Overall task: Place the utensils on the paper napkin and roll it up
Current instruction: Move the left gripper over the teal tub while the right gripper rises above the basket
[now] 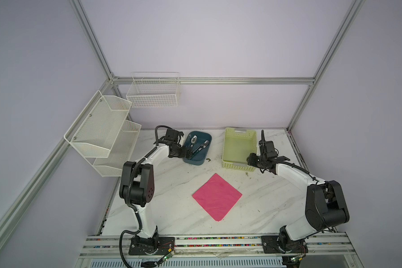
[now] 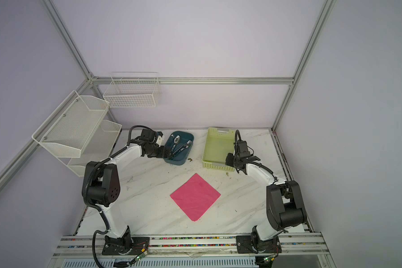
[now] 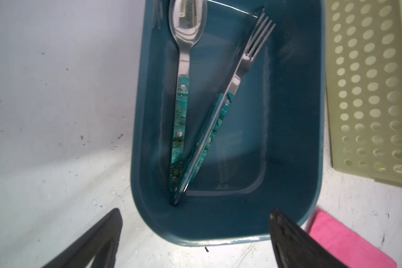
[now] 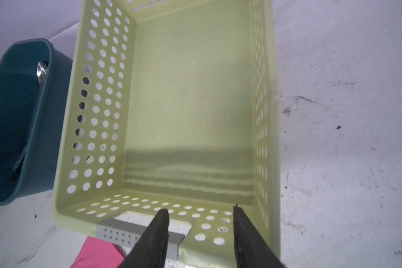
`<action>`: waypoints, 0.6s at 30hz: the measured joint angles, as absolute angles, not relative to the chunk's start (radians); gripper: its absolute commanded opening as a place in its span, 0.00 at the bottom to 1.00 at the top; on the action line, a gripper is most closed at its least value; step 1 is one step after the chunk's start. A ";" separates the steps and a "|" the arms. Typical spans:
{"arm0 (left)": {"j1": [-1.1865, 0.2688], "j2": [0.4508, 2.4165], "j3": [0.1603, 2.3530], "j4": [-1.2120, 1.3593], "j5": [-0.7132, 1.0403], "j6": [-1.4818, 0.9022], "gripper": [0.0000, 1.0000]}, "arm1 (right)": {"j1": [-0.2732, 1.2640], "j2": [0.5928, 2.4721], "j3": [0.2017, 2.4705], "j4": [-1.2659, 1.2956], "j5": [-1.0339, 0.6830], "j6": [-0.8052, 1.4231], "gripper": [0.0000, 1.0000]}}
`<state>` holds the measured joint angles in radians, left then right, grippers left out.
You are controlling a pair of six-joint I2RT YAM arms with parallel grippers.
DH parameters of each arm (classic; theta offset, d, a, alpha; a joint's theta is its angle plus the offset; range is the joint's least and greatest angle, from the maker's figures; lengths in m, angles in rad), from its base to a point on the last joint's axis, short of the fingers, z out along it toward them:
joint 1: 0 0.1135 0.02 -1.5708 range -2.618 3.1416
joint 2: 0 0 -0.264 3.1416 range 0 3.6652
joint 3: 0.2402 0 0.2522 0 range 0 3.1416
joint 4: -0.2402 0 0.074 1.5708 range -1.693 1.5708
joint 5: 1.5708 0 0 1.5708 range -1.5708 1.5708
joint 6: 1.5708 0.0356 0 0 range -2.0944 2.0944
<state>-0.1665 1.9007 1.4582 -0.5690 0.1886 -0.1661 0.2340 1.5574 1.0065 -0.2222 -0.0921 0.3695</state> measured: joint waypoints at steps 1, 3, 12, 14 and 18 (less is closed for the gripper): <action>-0.167 1.901 1.458 -0.569 0.175 -0.178 0.98 | 0.234 1.560 1.008 -0.224 -0.088 0.369 0.48; -0.167 1.900 1.458 -0.569 0.150 -0.208 0.96 | 0.231 1.563 1.008 -0.228 -0.074 0.368 0.48; -0.224 1.900 1.566 -0.595 0.064 -0.225 0.85 | 0.222 1.563 1.051 -0.262 -0.049 0.355 0.48; -0.241 1.910 1.622 -0.609 0.062 -0.217 0.83 | 0.222 1.563 1.060 -0.263 -0.051 0.354 0.47; -0.266 1.969 1.757 -0.635 0.071 -0.192 0.79 | 0.222 1.563 1.083 -0.275 -0.064 0.352 0.47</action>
<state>-0.2657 1.9690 1.7565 -0.6350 0.0711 -0.1925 0.2222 1.5635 1.0832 -0.2752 -0.0643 0.3515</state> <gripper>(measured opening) 0.812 0.472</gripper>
